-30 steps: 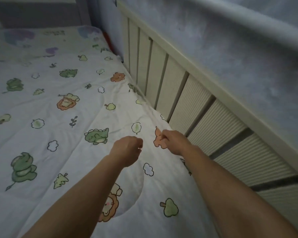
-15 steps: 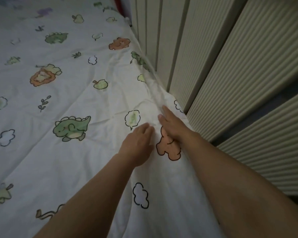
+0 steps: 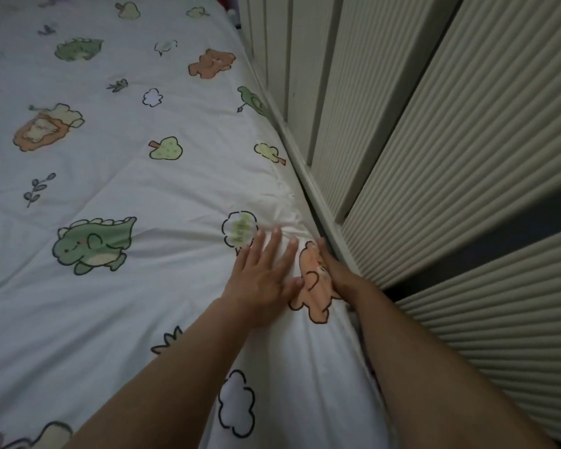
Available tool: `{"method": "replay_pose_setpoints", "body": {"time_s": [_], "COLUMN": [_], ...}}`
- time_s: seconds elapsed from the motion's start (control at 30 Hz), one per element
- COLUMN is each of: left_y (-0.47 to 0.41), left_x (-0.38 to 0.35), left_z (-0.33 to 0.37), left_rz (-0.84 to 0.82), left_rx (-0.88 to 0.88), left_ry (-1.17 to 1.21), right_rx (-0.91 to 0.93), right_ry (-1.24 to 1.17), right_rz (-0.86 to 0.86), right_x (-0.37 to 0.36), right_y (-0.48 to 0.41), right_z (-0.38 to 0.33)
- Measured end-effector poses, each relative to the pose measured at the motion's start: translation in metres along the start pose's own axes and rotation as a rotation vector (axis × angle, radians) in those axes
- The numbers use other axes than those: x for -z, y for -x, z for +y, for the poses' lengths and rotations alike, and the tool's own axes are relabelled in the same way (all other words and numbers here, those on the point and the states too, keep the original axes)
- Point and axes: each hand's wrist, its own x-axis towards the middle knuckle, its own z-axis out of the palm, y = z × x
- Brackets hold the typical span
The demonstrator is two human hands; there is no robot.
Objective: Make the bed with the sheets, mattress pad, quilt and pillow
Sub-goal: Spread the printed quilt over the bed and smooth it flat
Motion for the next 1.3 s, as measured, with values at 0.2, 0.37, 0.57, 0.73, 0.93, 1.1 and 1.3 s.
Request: {"method": "replay_pose_setpoints", "body": {"time_s": [0.2,0.37,0.57,0.73,0.93,1.1,1.3], "left_y": [-0.002,0.02,0.082,0.143,0.208,0.244,0.247], "left_x": [0.011,0.026,0.016,0.01,-0.007,-0.028,-0.063], "left_z": [0.0,0.014,0.029,0.052,0.077,0.086,0.096], "left_rz": [-0.091,-0.093,-0.144,-0.184,-0.222,-0.236,-0.202], "left_rx": [0.025,-0.003,-0.056,-0.121,-0.25,-0.338,-0.345], "left_ry": [-0.052,-0.041,0.003,0.032,-0.01,-0.092,-0.103], "right_rx": [0.02,0.227,0.342,0.319,0.263,0.159,-0.064], "right_ry": [0.104,0.356,0.386,0.444,0.248,0.272,0.069], "right_rz": [0.096,0.226,0.335,0.451,0.463,0.407,0.367], "right_x": [-0.005,-0.004,-0.012,-0.027,-0.049,-0.052,-0.023], "right_y": [0.014,0.054,0.128,0.207,0.297,0.32,0.285], "right_z": [-0.005,-0.001,0.024,0.071,0.136,0.179,0.208]}}
